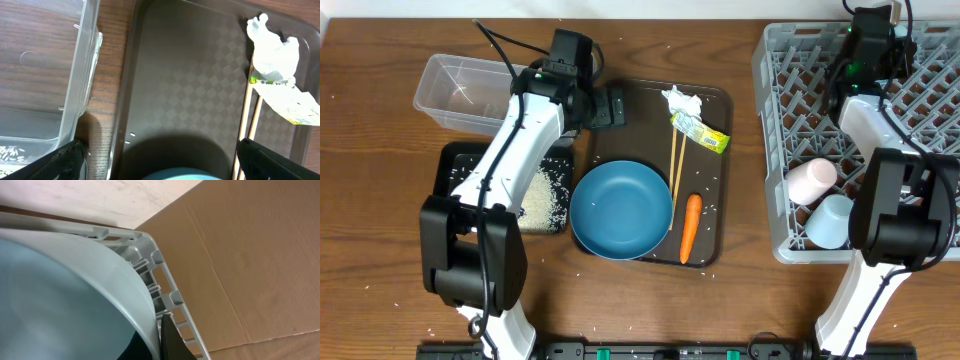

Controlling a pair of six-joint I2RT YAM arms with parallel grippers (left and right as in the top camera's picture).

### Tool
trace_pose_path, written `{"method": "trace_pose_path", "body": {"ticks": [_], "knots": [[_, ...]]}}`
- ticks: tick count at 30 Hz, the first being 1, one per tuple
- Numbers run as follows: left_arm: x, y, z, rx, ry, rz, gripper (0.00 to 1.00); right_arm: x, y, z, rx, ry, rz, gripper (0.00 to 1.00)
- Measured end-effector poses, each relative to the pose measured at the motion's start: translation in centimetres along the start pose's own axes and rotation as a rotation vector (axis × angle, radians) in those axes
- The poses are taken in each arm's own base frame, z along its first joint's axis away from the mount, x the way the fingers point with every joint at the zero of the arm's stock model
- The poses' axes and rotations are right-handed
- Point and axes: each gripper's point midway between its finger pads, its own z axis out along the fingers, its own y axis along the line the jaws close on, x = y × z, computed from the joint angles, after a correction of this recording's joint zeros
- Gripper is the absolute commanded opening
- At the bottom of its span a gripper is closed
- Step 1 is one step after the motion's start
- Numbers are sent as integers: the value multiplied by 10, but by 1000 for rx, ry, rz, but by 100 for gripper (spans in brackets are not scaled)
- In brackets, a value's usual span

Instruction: Sort waste into correct bins and load items into the dishwasher rack

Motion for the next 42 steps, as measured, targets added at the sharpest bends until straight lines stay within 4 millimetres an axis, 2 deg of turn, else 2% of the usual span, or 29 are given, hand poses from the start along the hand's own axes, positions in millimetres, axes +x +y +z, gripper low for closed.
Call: {"method": "trace_pose_path", "body": {"ticks": [6,8,13,16,20,26,34,38,42], "knots": [[0,0,0,0,0,0,98,-2,18,-13,-42,4,-57,1],[0,0,0,0,0,0,98,-2,29,-23,-71,5,-87,6],[0,0,0,0,0,0,98,10,46,-38,-106,53,-182,30],[0,0,0,0,-1,0,98,12,56,-46,-129,56,-216,54],[0,0,0,0,0,0,98,4,67,-60,-147,27,-227,65],[0,0,0,0,0,0,98,-10,78,-90,-124,-4,-231,73],[0,0,0,0,0,0,98,-34,101,-142,-170,-89,-180,73],[0,0,0,0,0,0,98,-51,94,-166,-227,-133,-132,74],[0,0,0,0,0,0,98,-62,87,-204,-388,-170,-108,74]]}}
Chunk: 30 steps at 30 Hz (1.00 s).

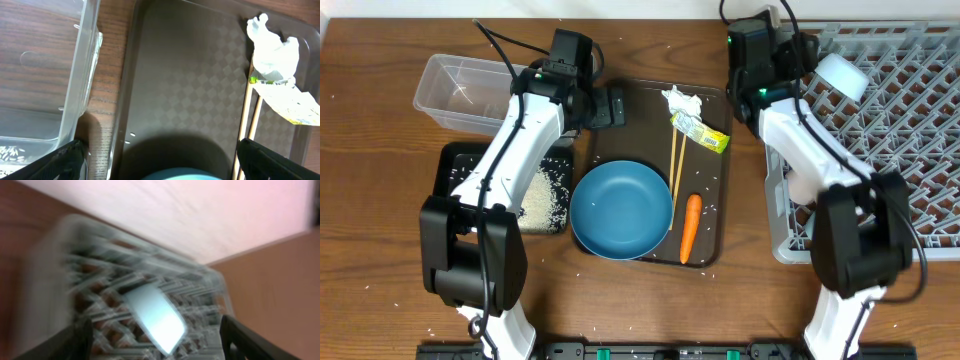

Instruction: Sort waste into correct bins and load items into the dishwasher rack

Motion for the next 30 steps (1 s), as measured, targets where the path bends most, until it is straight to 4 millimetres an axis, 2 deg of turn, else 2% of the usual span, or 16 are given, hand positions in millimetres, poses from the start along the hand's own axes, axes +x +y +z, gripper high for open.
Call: {"method": "trace_pose_path", "body": {"ticks": [2,5,9,12,15,18,24,30], "knots": [[0,0,0,0,0,0,98,-6,17,-17,-130,-27,13,76],[0,0,0,0,-1,0,98,-6,64,-41,-415,-49,3,77],[0,0,0,0,0,0,98,10,115,-65,-714,-19,-16,77],[0,0,0,0,0,0,98,20,137,-74,-833,9,-29,75],[0,0,0,0,0,0,98,34,154,-76,-900,53,-47,74],[0,0,0,0,0,0,98,43,163,-76,-931,80,-57,75],[0,0,0,0,0,0,98,43,170,-84,-992,76,-51,75],[0,0,0,0,0,0,98,46,183,-110,-1153,84,-41,70]]}}
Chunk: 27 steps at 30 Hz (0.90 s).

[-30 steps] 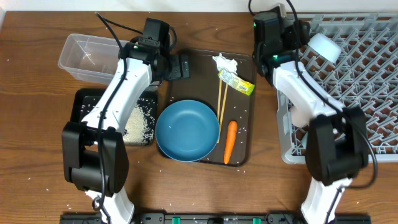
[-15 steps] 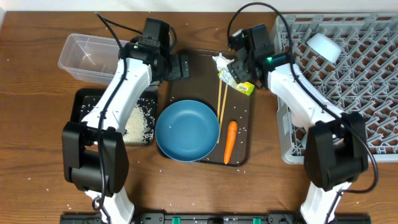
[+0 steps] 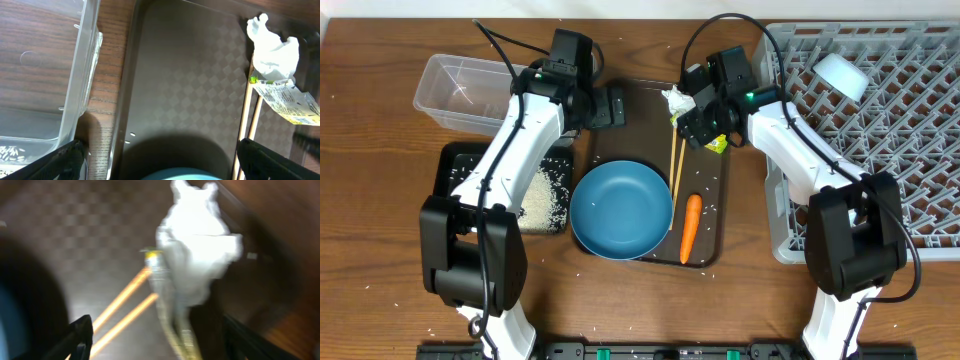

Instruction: Sort waste into correct bins and load items into the dishwasher rack

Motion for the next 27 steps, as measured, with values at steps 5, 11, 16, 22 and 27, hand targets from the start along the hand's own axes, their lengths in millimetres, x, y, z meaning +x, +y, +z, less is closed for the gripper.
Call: {"method": "trace_pose_path", "body": {"ticks": [5,11,16,22,27], "knots": [[0,0,0,0,0,0,98,7,26,-2,-145,20,22,68],[0,0,0,0,0,0,98,21,44,-6,-240,73,47,67],[0,0,0,0,0,0,98,28,49,-7,-257,104,55,63],[0,0,0,0,0,0,98,29,71,-4,-275,124,14,61],[0,0,0,0,0,0,98,45,95,7,-240,186,-54,63]]}}
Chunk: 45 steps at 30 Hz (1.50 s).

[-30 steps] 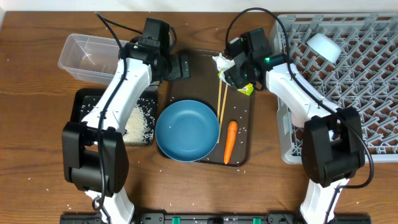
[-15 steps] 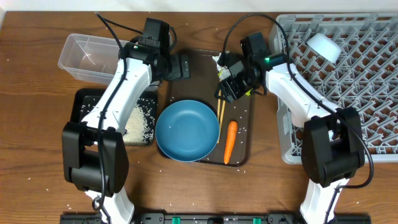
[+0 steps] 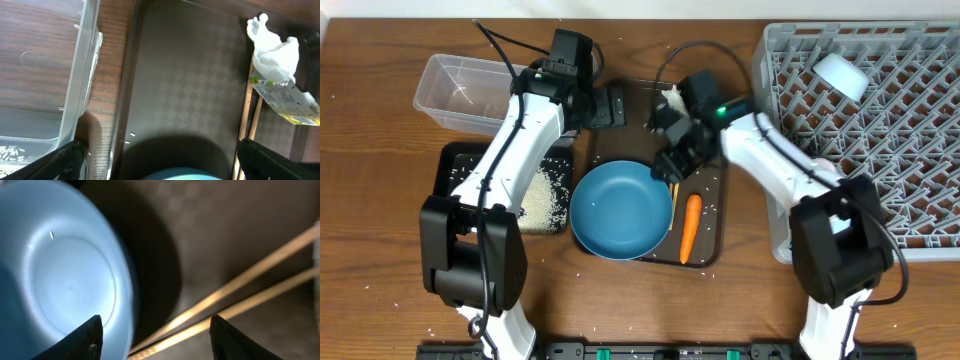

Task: Sort waste into correct bins and load items into the dishwasher rack
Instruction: 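Grasp the large blue plate rim with the right gripper and lift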

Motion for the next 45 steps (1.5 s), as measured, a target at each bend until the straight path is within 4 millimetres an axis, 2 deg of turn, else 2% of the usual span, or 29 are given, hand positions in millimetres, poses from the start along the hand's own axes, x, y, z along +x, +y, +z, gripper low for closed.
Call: {"method": "trace_pose_path", "body": {"ticks": [4,6,7,8,9,10,11,24,29,34,36,39,40,42,43,45], "knots": [[0,0,0,0,0,0,98,10,14,14,53,52,-55,63],[0,0,0,0,0,0,98,14,19,20,84,71,-84,55],[0,0,0,0,0,0,98,15,20,22,97,78,-93,47],[0,0,0,0,0,0,98,18,21,24,107,87,-105,30],[0,0,0,0,0,0,98,20,21,26,116,93,-110,6],[0,0,0,0,0,0,98,22,19,26,125,99,-106,1],[0,0,0,0,0,0,98,23,17,26,137,105,-103,1],[0,0,0,0,0,0,98,23,0,22,170,97,-67,1],[0,0,0,0,0,0,98,11,-13,6,155,44,-28,1],[0,0,0,0,0,0,98,-19,-27,-44,177,-99,-3,1],[0,0,0,0,0,0,98,-30,-34,-74,201,-173,5,1],[0,0,0,0,0,0,98,-41,-42,-106,228,-256,17,2],[0,0,0,0,0,0,98,-42,-44,-112,232,-270,24,7],[0,0,0,0,0,0,98,-43,-44,-117,220,-282,38,26],[0,0,0,0,0,0,98,-42,-42,-116,201,-277,41,36],[0,0,0,0,0,0,98,-37,-36,-110,160,-254,53,49]]}}
